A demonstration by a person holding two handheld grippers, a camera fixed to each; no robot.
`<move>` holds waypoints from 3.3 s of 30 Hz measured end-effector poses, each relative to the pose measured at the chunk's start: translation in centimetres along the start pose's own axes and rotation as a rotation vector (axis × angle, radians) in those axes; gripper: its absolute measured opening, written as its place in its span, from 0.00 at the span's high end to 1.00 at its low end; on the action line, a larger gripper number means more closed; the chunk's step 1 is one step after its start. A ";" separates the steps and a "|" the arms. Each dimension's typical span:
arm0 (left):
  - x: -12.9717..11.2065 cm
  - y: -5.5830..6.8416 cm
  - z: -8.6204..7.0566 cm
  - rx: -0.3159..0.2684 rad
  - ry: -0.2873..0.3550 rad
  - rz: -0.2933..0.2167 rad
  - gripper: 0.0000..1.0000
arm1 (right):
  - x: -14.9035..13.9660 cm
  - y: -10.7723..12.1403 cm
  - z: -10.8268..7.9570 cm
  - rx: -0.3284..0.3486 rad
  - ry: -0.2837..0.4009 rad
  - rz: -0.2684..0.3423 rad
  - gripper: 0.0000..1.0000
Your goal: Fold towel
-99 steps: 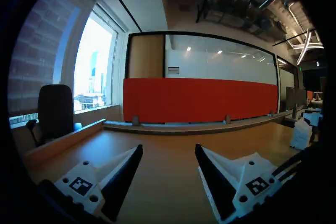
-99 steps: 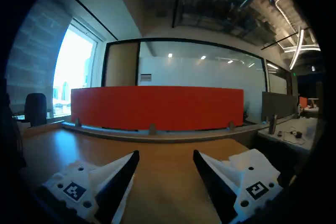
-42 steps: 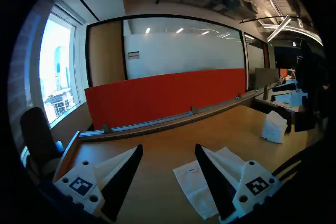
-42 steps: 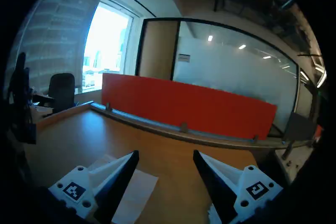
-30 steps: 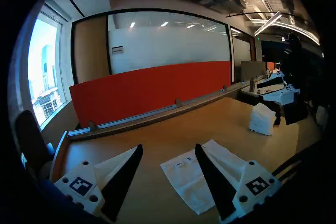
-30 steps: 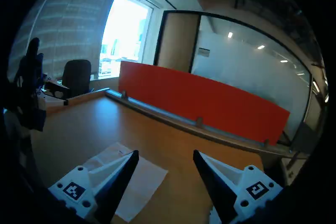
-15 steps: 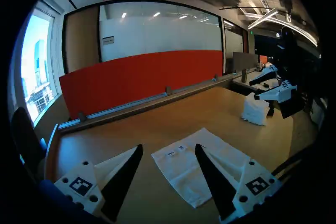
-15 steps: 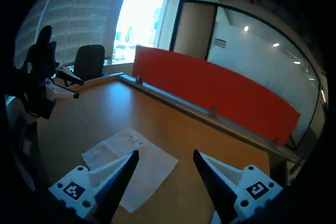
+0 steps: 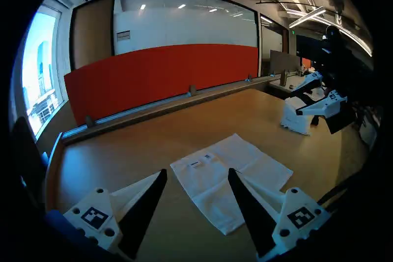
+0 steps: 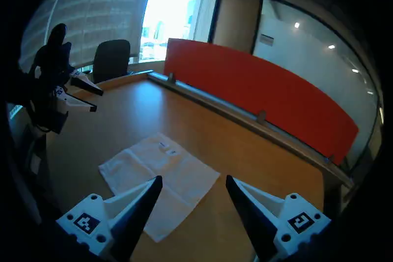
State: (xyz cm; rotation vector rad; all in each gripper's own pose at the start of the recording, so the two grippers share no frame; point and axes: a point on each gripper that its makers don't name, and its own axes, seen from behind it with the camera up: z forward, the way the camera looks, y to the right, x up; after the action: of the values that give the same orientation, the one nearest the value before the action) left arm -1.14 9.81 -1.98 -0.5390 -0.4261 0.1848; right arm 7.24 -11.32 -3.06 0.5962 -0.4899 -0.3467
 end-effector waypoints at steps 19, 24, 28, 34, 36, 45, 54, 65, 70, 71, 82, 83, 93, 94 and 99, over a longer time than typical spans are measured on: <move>-6.8 2.5 2.6 -0.068 -0.122 -0.002 0.08 | -5.3 -2.5 2.6 0.046 -0.080 0.008 0.00; -8.6 3.0 3.1 -0.084 -0.156 0.012 0.08 | -6.7 -3.2 3.1 0.057 -0.095 0.020 0.00; -10.3 3.3 3.6 -0.093 -0.187 0.020 0.08 | -7.9 -3.7 3.7 0.067 -0.109 0.034 0.00; -12.2 3.6 4.2 -0.103 -0.222 0.019 0.08 | -10.1 -4.5 4.4 0.079 -0.140 0.037 0.00; -12.8 3.7 4.4 -0.105 -0.231 0.020 0.08 | -10.8 -4.8 4.6 0.083 -0.152 0.036 0.00; -15.1 4.5 4.8 -0.130 -0.275 0.023 0.08 | -13.2 -6.0 4.8 0.105 -0.191 0.037 0.00; -17.6 5.1 5.0 -0.153 -0.325 0.027 0.08 | -15.8 -6.9 5.1 0.122 -0.237 0.030 0.00; -19.7 6.1 5.4 -0.177 -0.375 0.037 0.08 | -17.8 -7.7 5.2 0.142 -0.278 0.021 0.00; -20.3 6.5 5.4 -0.184 -0.397 0.050 0.08 | -18.8 -8.0 5.1 0.151 -0.297 0.023 0.01; -20.4 6.6 5.5 -0.185 -0.402 0.052 0.08 | -18.9 -8.0 5.1 0.153 -0.300 0.024 0.01; -20.6 6.8 5.6 -0.173 -0.434 0.062 0.08 | -20.2 -8.7 5.0 0.184 -0.329 0.035 0.20; -20.6 6.8 5.6 -0.172 -0.436 0.061 0.08 | -20.2 -8.7 5.0 0.183 -0.328 0.035 0.21; -20.7 6.6 5.8 -0.145 -0.455 0.070 0.20 | -20.3 -9.0 5.2 0.204 -0.328 0.041 0.36; -20.7 6.6 5.8 -0.141 -0.456 0.066 0.23 | -20.3 -9.1 5.1 0.206 -0.328 0.042 0.38; -20.7 6.5 5.8 -0.128 -0.458 0.057 0.30 | -20.3 -9.3 5.1 0.213 -0.330 0.050 0.46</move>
State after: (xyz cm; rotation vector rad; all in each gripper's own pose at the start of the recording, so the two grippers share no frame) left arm -22.59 12.12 -8.07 -0.6359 -0.8727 0.3401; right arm -13.87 -11.81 -11.87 0.7356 -0.8654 -0.3489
